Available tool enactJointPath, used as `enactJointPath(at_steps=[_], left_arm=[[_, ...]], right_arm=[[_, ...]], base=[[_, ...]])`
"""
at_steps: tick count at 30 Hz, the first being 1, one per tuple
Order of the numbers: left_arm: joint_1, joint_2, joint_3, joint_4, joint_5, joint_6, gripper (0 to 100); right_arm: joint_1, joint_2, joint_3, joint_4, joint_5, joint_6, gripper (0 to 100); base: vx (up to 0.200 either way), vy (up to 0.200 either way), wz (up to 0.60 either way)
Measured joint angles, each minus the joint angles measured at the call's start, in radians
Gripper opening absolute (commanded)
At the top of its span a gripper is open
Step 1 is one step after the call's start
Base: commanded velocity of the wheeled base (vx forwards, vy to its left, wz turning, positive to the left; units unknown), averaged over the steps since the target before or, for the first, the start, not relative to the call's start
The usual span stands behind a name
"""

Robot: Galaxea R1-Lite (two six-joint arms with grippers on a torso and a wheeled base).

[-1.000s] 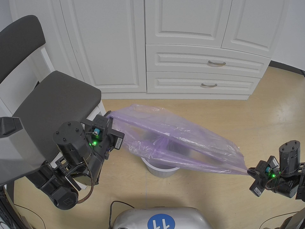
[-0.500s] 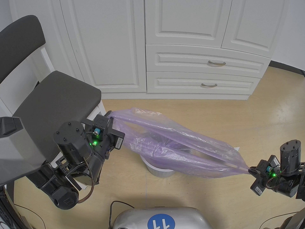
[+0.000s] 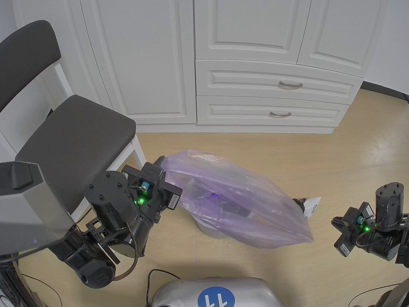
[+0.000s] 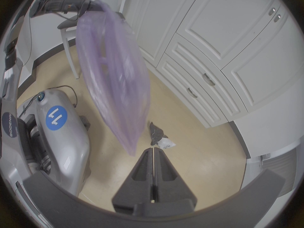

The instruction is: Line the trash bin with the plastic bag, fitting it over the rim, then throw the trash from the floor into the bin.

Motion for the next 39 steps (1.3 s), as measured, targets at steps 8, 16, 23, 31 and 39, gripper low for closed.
enactJointPath(at_steps=[8, 16, 23, 31, 39], left_arm=[[-0.043, 0.039, -0.019, -0.004, 0.004, -0.009, 0], [-0.067, 0.067, -0.169, -0.004, 0.056, -0.093, 0], [-0.118, 0.081, -0.320, -0.004, 0.125, -0.212, 0], [-0.196, 0.042, -0.406, -0.003, 0.134, -0.297, 0], [-0.254, -0.080, -0.434, -0.003, 0.135, -0.327, 0]], right_arm=[[0.005, 0.041, 0.025, -0.142, 0.003, 0.002, 0], [0.032, 0.069, 0.045, -0.151, 0.026, 0.038, 0], [0.105, 0.119, 0.043, -0.258, 0.037, 0.187, 0], [0.248, 0.236, 0.037, -0.535, 0.060, 0.411, 0], [0.349, 0.369, 0.023, -0.775, 0.071, 0.539, 100]], base=[[0.000, 0.000, 0.00], [0.000, 0.000, 0.00], [0.000, 0.000, 0.00], [0.000, 0.000, 0.00], [0.000, 0.000, 0.00]])
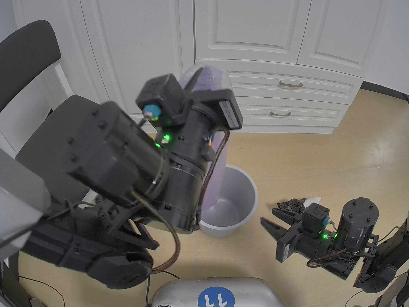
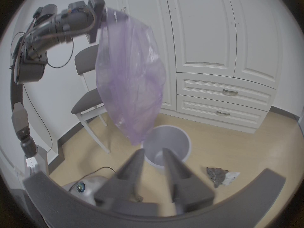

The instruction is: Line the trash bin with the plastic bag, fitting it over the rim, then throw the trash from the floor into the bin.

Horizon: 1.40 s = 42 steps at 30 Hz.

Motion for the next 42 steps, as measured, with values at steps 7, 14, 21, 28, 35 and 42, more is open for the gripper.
enactJointPath(at_steps=[7, 14, 21, 28, 35, 42], left_arm=[[-0.026, -0.114, -0.005, 0.002, 0.000, 0.000, 0], [-0.043, -0.190, -0.011, 0.002, -0.001, 0.001, 0], [-0.054, -0.214, -0.016, 0.001, -0.001, 0.001, 0], [-0.061, -0.226, -0.016, 0.001, -0.001, 0.001, 0], [-0.063, -0.231, -0.013, 0.000, -0.001, 0.003, 0], [-0.070, -0.231, -0.013, 0.001, -0.001, 0.002, 0]], right_arm=[[0.059, 0.146, -0.033, -0.182, -0.001, 0.106, 100], [0.134, 0.267, -0.082, -0.236, -0.006, 0.204, 100], [0.141, 0.333, -0.174, -0.237, -0.094, 0.237, 100], [0.103, 0.350, -0.293, -0.237, -0.160, 0.272, 100], [0.059, 0.331, -0.359, -0.237, -0.165, 0.313, 100], [0.031, 0.324, -0.407, -0.237, -0.175, 0.338, 100]], base=[[0.000, 0.000, 0.00], [0.000, 0.000, 0.00], [0.000, 0.000, 0.00], [0.000, 0.000, 0.00], [0.000, 0.000, 0.00], [0.000, 0.000, 0.00]])
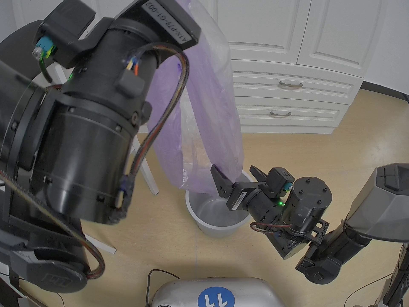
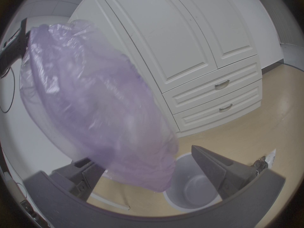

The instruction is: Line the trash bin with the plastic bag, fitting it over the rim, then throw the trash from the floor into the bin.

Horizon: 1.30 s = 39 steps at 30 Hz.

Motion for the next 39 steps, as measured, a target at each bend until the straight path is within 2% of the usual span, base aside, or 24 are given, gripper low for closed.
enactJointPath(at_steps=[8, 18, 23, 30, 39], left_arm=[[-0.014, -0.007, -0.002, 0.000, 0.003, 0.001, 0], [-0.020, -0.010, -0.006, 0.000, 0.006, 0.000, 0], [-0.020, -0.012, -0.006, 0.000, 0.007, 0.001, 0], [-0.020, -0.021, -0.009, 0.000, 0.008, 0.001, 0], [-0.020, -0.024, -0.009, 0.000, 0.008, 0.001, 0]], right_arm=[[-0.018, 0.063, -0.112, 0.000, -0.088, 0.020, 100], [0.017, 0.142, -0.144, 0.001, -0.110, 0.047, 100], [-0.017, 0.197, -0.204, 0.000, -0.135, 0.065, 100], [-0.046, 0.252, -0.243, 0.000, -0.139, 0.102, 100], [-0.062, 0.281, -0.263, 0.000, -0.139, 0.109, 100]], base=[[0.000, 0.000, 0.00], [0.000, 0.000, 0.00], [0.000, 0.000, 0.00], [0.000, 0.000, 0.00], [0.000, 0.000, 0.00]])
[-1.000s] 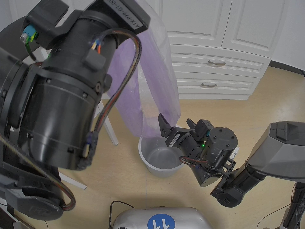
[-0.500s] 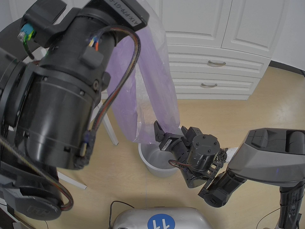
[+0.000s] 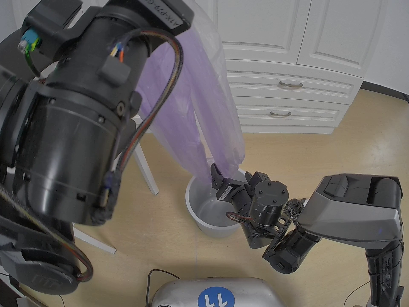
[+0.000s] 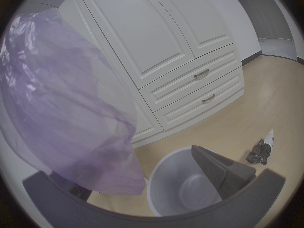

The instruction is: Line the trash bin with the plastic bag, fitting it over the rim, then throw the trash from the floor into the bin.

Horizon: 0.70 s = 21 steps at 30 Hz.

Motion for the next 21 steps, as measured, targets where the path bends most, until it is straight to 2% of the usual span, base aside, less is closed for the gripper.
enactJointPath(at_steps=[4, 5, 15, 21], left_arm=[[0.000, 0.002, 0.001, 0.000, 0.000, 0.000, 0], [-0.001, 0.002, 0.001, 0.000, 0.000, 0.000, 0], [-0.001, 0.006, 0.003, 0.000, 0.000, -0.004, 0], [0.010, 0.011, 0.012, 0.007, -0.001, -0.004, 0]], right_arm=[[-0.007, 0.000, -0.002, 0.000, 0.000, 0.001, 100], [-0.008, 0.000, -0.002, 0.000, 0.000, 0.001, 0], [-0.027, -0.050, 0.028, 0.000, 0.020, -0.011, 0], [-0.080, -0.204, 0.127, 0.011, 0.116, -0.076, 0]], base=[[0.000, 0.000, 0.00], [0.000, 0.000, 0.00], [0.000, 0.000, 0.00], [0.000, 0.000, 0.00]])
